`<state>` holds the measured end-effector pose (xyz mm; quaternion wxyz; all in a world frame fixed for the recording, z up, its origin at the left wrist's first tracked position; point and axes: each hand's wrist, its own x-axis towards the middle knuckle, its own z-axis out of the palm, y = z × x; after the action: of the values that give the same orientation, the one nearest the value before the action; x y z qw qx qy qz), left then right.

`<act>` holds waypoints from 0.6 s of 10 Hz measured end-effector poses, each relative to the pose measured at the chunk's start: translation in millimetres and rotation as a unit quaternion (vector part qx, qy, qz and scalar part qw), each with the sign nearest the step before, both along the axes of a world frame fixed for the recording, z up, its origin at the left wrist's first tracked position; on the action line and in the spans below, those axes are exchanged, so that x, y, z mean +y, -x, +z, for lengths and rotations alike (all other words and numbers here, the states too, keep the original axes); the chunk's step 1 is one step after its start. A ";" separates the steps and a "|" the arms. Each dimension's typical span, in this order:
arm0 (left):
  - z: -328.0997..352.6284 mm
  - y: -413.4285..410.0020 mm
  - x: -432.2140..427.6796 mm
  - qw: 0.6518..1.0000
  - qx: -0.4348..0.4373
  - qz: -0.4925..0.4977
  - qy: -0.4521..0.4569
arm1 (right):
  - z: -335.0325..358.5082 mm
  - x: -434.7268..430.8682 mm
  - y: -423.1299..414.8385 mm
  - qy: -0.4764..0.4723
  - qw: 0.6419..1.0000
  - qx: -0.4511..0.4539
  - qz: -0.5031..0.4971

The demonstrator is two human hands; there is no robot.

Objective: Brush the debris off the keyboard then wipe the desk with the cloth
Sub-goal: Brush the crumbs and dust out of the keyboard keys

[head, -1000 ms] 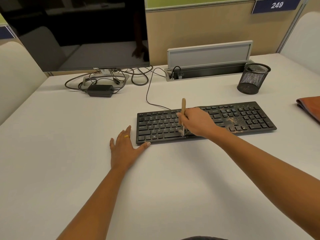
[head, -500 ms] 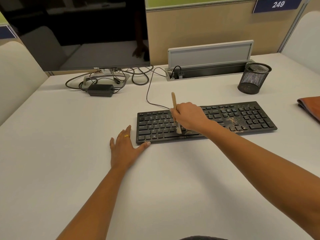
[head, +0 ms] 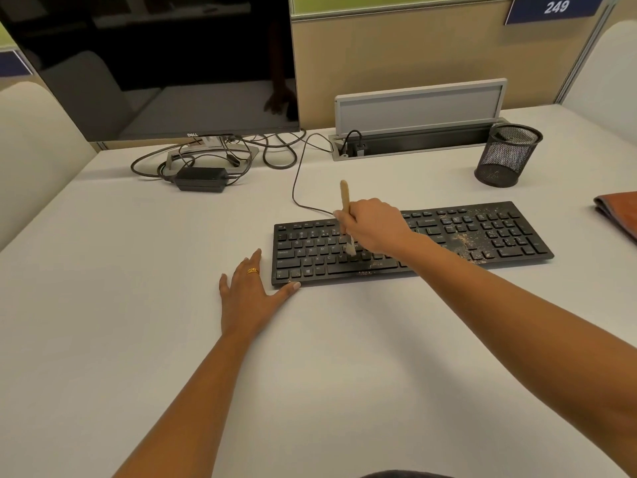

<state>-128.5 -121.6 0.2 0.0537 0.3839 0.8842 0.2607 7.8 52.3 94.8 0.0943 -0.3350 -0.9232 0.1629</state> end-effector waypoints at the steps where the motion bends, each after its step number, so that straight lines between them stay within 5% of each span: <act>1: -0.4 0.8 -0.3 1.000 0.002 0.000 0.003 | -0.4 1.1 -3.3 0.041 0.999 0.007 0.017; 3: -1.5 0.7 0.0 1.000 0.004 0.001 0.003 | 6.2 -0.6 -1.2 0.061 0.993 -0.077 0.062; 5: -0.8 1.2 0.2 1.000 0.005 0.001 0.004 | 6.7 -1.1 -4.9 0.077 0.995 -0.028 0.054; 6: -1.0 0.9 0.0 1.000 0.001 0.000 0.000 | 7.9 1.4 -9.6 0.036 0.995 -0.073 0.053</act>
<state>-129.4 -121.6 -0.8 0.0528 0.3846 0.8842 0.2597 17.4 53.7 102.7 0.0054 -0.3002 -0.9375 0.1758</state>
